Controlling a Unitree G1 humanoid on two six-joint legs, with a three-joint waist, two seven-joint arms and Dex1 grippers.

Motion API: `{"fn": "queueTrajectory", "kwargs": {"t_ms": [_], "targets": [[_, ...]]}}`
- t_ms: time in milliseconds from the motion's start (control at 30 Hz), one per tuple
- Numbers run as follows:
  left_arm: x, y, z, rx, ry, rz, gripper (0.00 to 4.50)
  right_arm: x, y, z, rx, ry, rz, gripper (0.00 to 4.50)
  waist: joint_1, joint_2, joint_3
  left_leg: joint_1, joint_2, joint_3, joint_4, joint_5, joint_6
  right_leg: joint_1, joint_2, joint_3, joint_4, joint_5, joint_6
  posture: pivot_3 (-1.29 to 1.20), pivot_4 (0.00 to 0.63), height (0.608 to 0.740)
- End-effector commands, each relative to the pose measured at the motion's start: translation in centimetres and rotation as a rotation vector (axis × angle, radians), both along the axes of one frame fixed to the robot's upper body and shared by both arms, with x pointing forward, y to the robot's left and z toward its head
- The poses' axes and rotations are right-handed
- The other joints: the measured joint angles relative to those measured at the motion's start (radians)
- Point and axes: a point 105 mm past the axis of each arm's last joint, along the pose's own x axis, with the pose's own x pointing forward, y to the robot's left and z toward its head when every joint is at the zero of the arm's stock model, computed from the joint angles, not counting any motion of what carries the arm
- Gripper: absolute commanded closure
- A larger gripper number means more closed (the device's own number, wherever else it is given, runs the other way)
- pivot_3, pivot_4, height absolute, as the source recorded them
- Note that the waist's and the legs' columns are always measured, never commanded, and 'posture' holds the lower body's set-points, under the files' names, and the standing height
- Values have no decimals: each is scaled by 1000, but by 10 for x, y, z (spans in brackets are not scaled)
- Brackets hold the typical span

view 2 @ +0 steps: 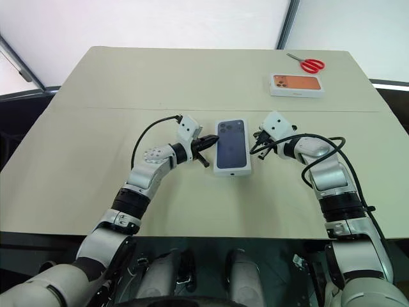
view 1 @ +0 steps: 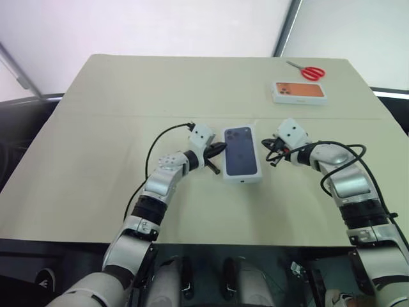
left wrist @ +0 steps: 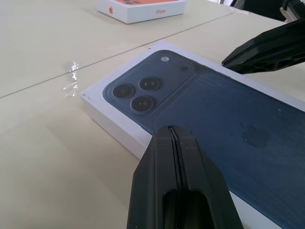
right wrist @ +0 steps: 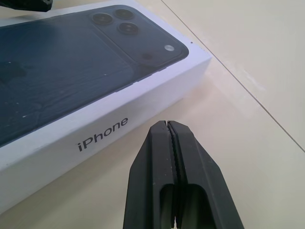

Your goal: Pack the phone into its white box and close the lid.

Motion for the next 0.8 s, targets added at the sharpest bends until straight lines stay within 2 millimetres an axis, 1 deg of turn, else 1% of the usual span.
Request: {"fn": "queueTrajectory", "kwargs": {"t_ms": [33, 100, 200, 433, 500, 600, 700, 800], "targets": [[-2, 9, 9, -18, -28, 12, 4500, 0, 0, 13, -7, -52, 11, 4466, 0, 0, 0, 0, 0, 0, 0, 0, 0, 0, 0, 0, 0, 0, 0, 0, 150, 738], [-4, 13, 3, -3, -12, 16, 4500, -1, 0, 12, -13, -52, 12, 4466, 0, 0, 0, 0, 0, 0, 0, 0, 0, 0, 0, 0, 0, 0, 0, 0, 150, 738], [-7, 14, -5, 14, 7, 11, 4500, -1, 1, 12, -12, -48, 15, 4466, 2, 0, 0, 0, 0, 0, 0, 0, 0, 0, 0, 0, 0, 0, 0, 0, 150, 738], [-9, -6, -22, 26, 62, -30, 4500, -14, 9, 4, -94, -17, 111, 4466, 4, 0, 0, 0, 0, 0, 1, 0, 0, 1, 0, 0, 0, 0, 0, 0, 150, 738], [-9, -11, -20, 16, 58, -40, 4500, -17, 11, 3, -99, -12, 124, 4466, 4, 0, 0, 0, 0, -1, 1, 0, 0, 1, 0, 0, 0, 0, 0, 0, 150, 738], [-6, -15, -13, -2, 44, -43, 4500, -20, 14, 3, -88, -4, 135, 4466, 4, 0, 0, 0, 0, -1, 2, 0, 0, 1, -1, -1, 0, 0, 0, 0, 150, 738], [-5, -16, -3, -29, 32, -44, 4500, -21, 15, 4, -85, -6, 137, 4466, 4, 0, 0, 0, 1, -2, 6, -1, 1, 2, -1, -1, 1, 0, 0, 0, 150, 738], [-5, -15, 6, -32, 9, -51, 4500, -20, 13, 2, -96, -7, 127, 4466, 4, 0, 0, -1, 1, -2, 8, -1, 2, 2, -1, -1, 2, 0, 0, 0, 150, 738]]}}
